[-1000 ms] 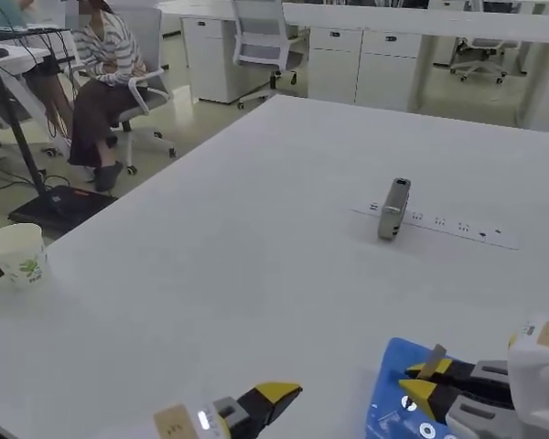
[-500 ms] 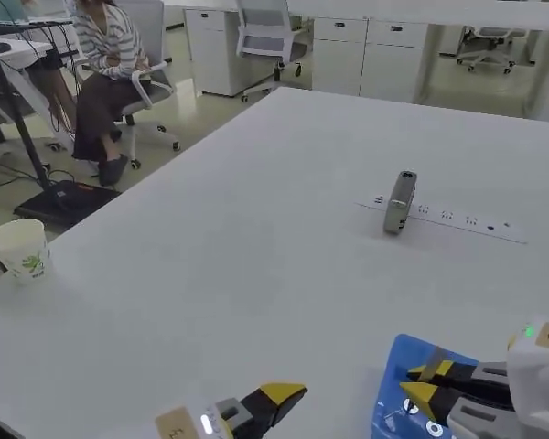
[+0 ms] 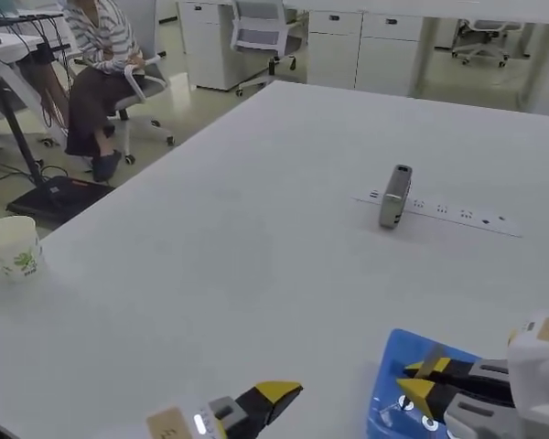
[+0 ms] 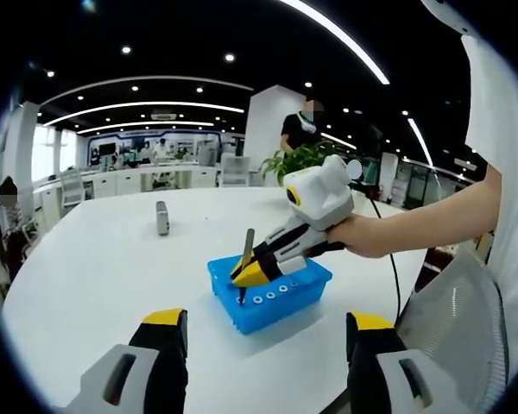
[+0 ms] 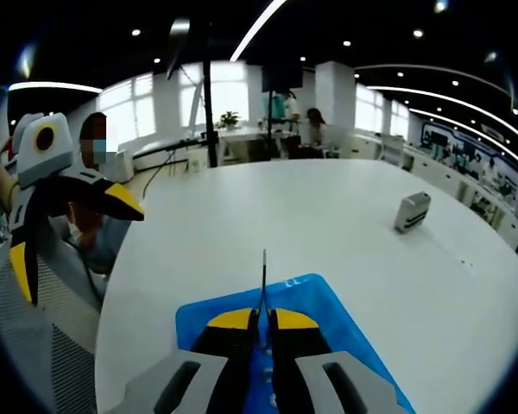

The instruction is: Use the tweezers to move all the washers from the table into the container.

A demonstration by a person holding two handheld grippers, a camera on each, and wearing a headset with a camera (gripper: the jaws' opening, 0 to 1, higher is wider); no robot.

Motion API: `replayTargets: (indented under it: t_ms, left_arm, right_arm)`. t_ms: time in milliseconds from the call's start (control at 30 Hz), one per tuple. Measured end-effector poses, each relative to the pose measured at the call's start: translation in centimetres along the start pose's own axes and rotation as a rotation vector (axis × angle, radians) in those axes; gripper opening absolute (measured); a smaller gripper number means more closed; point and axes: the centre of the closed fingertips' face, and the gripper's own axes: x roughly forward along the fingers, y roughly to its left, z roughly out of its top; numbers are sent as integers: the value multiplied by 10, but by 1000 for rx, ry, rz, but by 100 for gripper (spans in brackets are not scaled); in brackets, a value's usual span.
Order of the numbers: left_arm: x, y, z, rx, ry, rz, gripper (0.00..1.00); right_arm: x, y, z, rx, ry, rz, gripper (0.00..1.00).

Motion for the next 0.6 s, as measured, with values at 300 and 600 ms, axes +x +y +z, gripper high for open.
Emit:
replayTargets:
  t_ms: [300,600]
  left_arm:
    - [-1,1,2,-10,-14,6,74]
    - [-3,2,6,-23,-33,7,73]
  right_arm:
    - [-8,2,8,-8,-21,-20,3]
    - [-26,5,30,-1,-89,-59,3]
